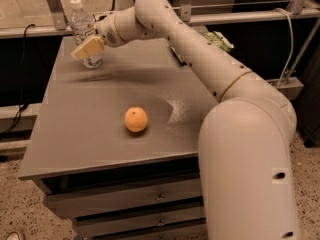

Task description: Pick blue plastic bottle

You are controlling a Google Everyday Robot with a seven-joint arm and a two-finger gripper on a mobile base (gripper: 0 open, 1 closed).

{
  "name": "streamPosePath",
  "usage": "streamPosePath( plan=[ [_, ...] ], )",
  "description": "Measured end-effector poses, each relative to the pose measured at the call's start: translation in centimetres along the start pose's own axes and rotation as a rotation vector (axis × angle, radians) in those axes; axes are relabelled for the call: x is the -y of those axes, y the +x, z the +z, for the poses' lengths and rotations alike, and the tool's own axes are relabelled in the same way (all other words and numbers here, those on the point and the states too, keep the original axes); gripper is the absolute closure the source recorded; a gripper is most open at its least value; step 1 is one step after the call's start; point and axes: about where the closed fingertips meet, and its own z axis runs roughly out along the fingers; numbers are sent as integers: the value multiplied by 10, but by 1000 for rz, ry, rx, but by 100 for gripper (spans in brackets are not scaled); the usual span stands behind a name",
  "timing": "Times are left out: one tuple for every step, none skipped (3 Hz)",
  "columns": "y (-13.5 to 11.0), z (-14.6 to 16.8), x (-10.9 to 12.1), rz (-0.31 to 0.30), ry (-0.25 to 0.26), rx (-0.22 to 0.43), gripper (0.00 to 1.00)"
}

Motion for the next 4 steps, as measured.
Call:
streamPosePath(
  plan=[
    [-1,15,1,18,-4,33,40],
    [-2,17,3,34,2,54,64],
    [-14,-6,-1,32,13,84,87],
    [-26,-47,-5,25,28,109,100]
  ],
)
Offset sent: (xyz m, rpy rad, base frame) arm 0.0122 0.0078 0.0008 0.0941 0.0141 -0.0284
